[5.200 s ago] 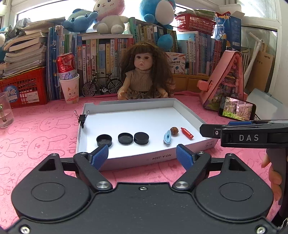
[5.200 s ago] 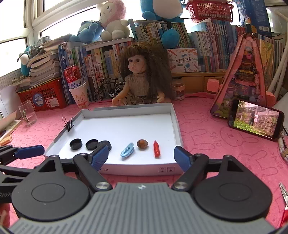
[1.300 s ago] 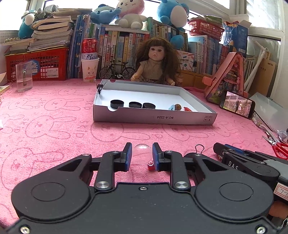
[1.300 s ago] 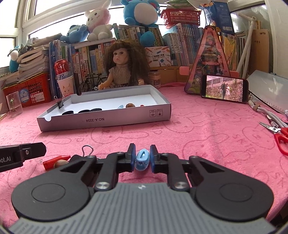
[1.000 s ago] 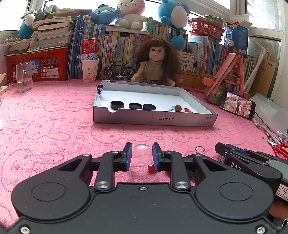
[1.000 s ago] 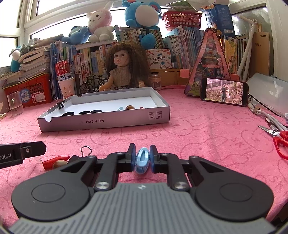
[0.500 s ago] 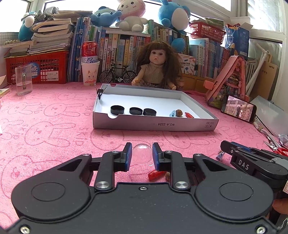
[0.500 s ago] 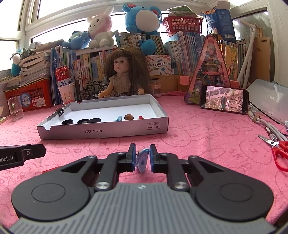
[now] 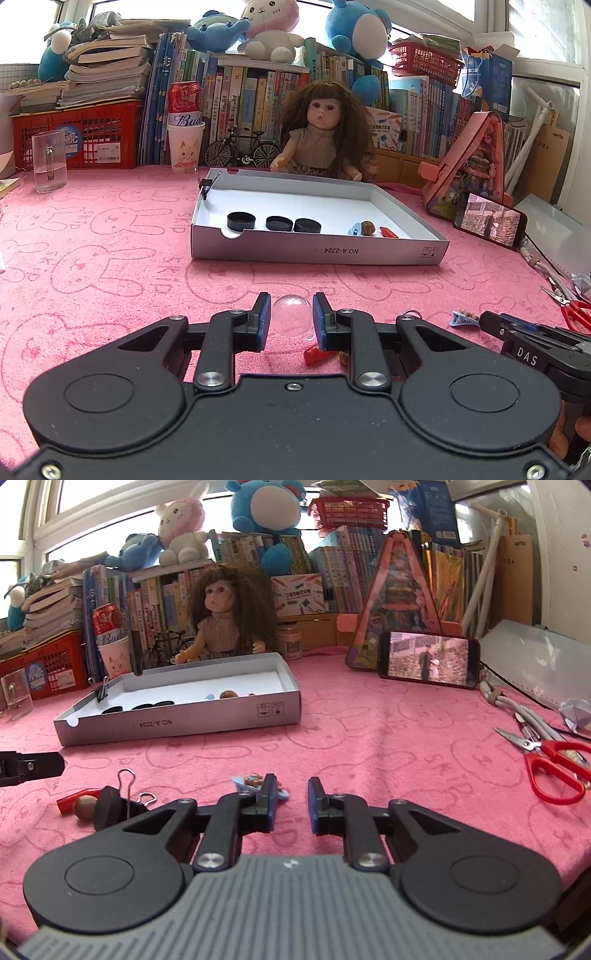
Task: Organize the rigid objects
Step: 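Lift the ball and hair clip and carry them over the white tray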
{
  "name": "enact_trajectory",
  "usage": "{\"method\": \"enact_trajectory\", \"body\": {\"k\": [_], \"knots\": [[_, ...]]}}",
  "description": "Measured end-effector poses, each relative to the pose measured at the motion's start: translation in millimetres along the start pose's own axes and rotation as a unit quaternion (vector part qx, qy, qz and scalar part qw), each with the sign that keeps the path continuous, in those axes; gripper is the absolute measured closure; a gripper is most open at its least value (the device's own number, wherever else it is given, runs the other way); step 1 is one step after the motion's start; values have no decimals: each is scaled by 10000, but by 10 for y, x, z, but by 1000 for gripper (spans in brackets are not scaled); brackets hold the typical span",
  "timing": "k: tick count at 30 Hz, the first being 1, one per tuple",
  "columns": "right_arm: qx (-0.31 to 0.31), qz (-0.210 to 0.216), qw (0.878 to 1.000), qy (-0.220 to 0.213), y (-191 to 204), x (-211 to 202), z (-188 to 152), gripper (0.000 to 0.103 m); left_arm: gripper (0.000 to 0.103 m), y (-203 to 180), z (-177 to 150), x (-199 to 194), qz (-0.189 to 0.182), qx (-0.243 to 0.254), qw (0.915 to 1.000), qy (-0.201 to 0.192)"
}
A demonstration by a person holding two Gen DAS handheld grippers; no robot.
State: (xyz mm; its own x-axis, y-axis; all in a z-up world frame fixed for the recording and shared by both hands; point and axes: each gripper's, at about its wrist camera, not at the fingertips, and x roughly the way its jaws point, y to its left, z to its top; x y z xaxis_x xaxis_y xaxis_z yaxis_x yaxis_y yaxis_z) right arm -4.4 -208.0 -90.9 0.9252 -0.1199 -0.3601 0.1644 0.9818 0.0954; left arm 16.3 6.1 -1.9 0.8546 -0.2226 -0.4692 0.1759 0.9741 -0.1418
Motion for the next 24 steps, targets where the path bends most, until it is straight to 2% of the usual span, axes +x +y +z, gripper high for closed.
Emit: {"method": "enact_trajectory", "body": {"k": [1,3,4,7,11,16,17,18,19,24], "knots": [[62,-16,10000,-44,-3,-17,0,71,80,-3,2,5,3,1,10000,0],[155,1,9999,-73,20,-40,-2,55,80,-4,1,7,9,-1,10000,5],[190,38,9998,-72,40,-43,-2,50,80,-2,-1,6,10,-5,10000,7],[195,7,9998,-68,129,-13,-4,43,80,-4,1,6,10,0,10000,7],[267,-136,9995,-49,222,67,20,40,80,-3,0,3,15,-4,10000,6],[183,-304,9994,9,294,146,-8,40,80,1,1,2,14,-15,10000,6],[153,-312,9994,-4,302,145,-11,42,80,1,2,1,15,-19,10000,4],[133,-293,9995,-13,309,144,-15,57,80,1,2,2,16,-20,10000,5],[136,-282,9995,-21,310,140,-14,60,80,1,2,2,18,-18,10000,6],[136,-88,9999,-42,303,135,9,61,80,10,15,4,16,-22,10000,-6]]}}
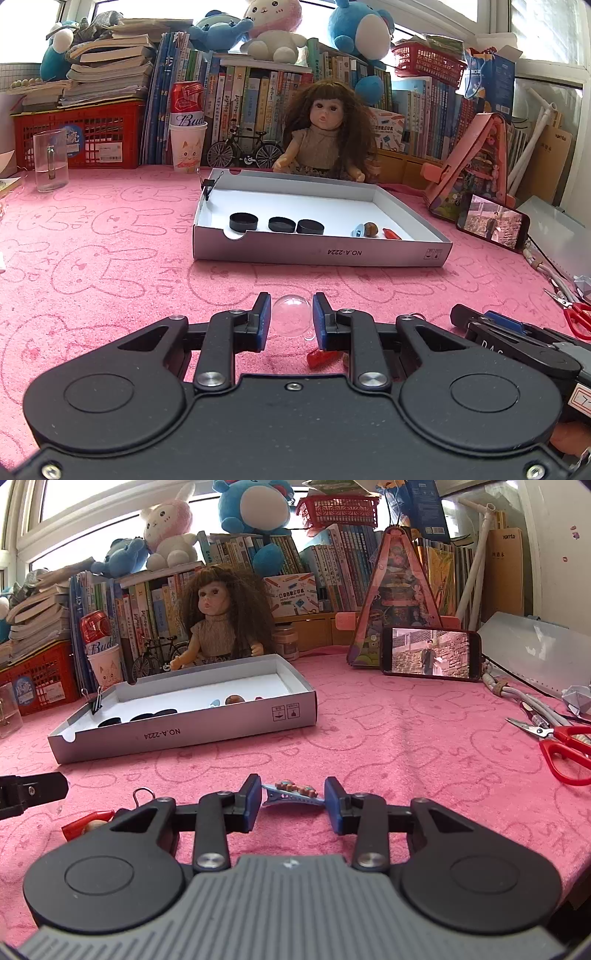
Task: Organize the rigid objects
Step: 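Lift the ball and hair clip and carry them over the white tray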
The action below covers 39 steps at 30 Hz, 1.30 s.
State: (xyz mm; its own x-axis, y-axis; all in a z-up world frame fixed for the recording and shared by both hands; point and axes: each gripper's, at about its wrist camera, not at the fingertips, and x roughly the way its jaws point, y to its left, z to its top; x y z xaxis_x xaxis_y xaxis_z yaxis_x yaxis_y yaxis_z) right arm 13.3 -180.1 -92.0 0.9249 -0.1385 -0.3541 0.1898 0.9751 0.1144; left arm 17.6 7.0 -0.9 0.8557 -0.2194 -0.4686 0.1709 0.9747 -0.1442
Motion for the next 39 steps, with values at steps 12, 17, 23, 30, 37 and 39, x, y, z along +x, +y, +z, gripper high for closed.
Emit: {"method": "enact_trajectory", "body": {"k": [12,17,23,30,37,39], "knots": [[-218,291,9991,-207,91,54,225,61,80,-2,229,88,67,41,9999,-134],[-214,396,9988,-174,103,163,370,61,80,17,420,181,57,29,9997,-254],[-52,552,9985,-42,46,368,606,61,80,117,714,364,86,-7,9994,-340],[155,885,9959,134,9,724,974,61,80,253,1113,786,31,-94,9999,-114],[241,1204,9889,839,36,1270,1290,61,80,376,1368,1442,99,-258,9982,535],[345,1313,9843,1126,30,1473,1352,61,81,418,1414,1619,92,-330,9966,747]]}}
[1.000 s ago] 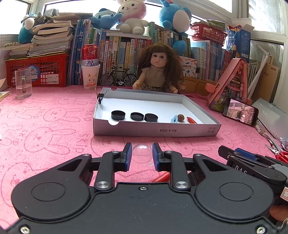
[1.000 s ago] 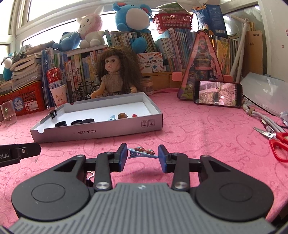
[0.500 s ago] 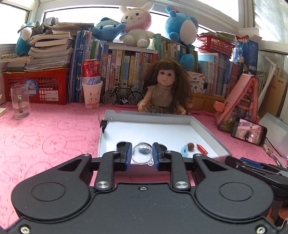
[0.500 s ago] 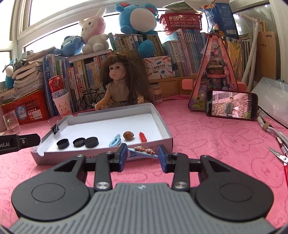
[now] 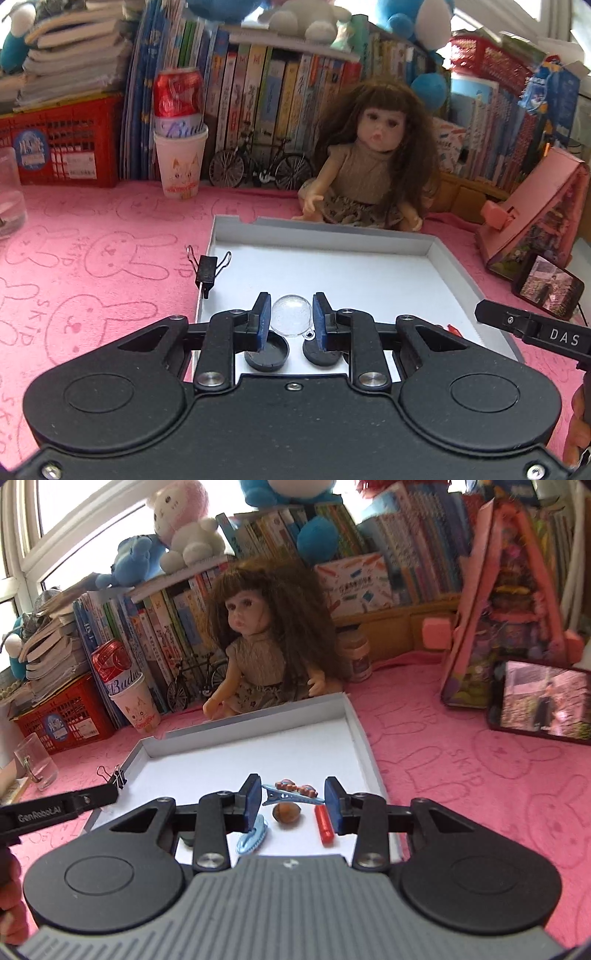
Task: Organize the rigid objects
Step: 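Lift the ball and hair clip and carry them over the white tray, then open both grippers to drop the ball and hair clip into the tray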
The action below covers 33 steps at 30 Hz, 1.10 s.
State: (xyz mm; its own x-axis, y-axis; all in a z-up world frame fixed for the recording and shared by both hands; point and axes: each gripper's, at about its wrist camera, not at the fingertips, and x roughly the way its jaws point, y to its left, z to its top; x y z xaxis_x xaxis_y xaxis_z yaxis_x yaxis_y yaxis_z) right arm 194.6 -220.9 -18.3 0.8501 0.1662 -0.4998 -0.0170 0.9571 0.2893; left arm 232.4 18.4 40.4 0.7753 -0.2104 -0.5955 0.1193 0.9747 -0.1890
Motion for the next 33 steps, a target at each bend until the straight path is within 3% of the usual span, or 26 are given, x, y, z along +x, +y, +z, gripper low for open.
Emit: {"method": "enact_trajectory", "body": {"k": [7,26,28,30,31,33], "knots": [[335,-118,9976,597,-118,483,161,61,81,55,124,524,379,-11,9982,466],[-136,-286,9974,647,21,686,84,60,80,-52,37,680,546,250,9974,396],[-133,-281,9978,589,26,672,72,55,80,-52,34,652,495,204,9979,372],[-122,-205,9984,522,31,634,72,42,73,-66,34,607,451,221,9983,310],[-131,-179,9986,487,38,614,75,39,66,-78,34,583,441,239,9984,271],[-221,-204,9988,393,73,559,79,34,62,-109,31,520,413,282,9986,196]]}}
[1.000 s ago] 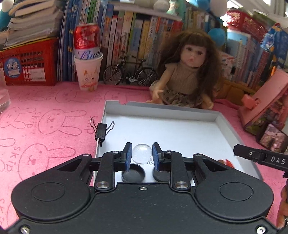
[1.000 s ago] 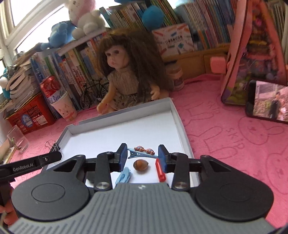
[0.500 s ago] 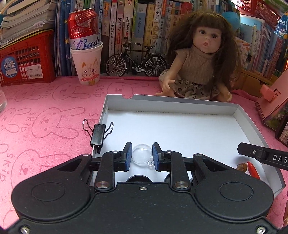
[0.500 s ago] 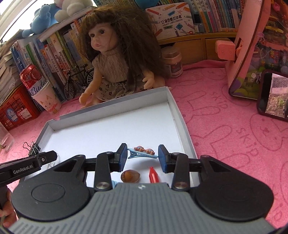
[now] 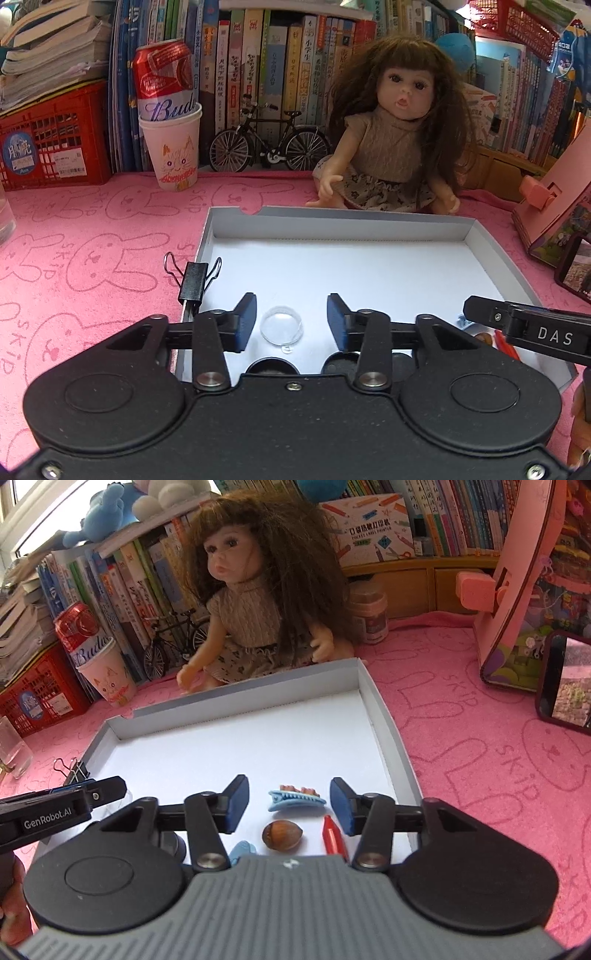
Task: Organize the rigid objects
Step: 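Open both grippers to drop the ball and hair clip into the tray, then move both tools back toward the red marker, nut, lid and binder clip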
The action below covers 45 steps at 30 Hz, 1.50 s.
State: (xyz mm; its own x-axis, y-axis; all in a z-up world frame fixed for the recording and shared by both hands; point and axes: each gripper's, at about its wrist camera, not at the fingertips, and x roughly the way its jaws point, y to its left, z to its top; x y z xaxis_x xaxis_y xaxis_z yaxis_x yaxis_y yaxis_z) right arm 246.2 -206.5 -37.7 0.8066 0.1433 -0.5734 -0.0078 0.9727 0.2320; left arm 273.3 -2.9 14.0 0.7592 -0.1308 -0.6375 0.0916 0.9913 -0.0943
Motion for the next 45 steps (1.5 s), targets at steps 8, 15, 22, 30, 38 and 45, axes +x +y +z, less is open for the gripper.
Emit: {"method": "enact_trajectory", "body": {"k": [8,15,22,30,38,45], "knots": [[-330,-62,9985,-433,102,-286,-39,20,42,-122,-33,-358,-4,298,9988,-385],[-393,-32,9975,-588,129,-508,-112,16,27,-161,-133,-651,-98,415,9972,-616],[-499,43,9946,-910,135,-825,-285,4,25,-164,-287,-922,-317,370,9966,-669],[-691,218,9902,-1196,113,-1226,-493,0,22,-198,-528,-1252,-624,406,9943,-764],[-544,456,9912,-1122,37,-1405,-716,0,22,-213,-833,-1478,-795,470,9929,-755],[-685,515,9902,-1107,41,-1480,-939,0,22,-216,-1105,-1585,-860,614,9922,-661]]}}
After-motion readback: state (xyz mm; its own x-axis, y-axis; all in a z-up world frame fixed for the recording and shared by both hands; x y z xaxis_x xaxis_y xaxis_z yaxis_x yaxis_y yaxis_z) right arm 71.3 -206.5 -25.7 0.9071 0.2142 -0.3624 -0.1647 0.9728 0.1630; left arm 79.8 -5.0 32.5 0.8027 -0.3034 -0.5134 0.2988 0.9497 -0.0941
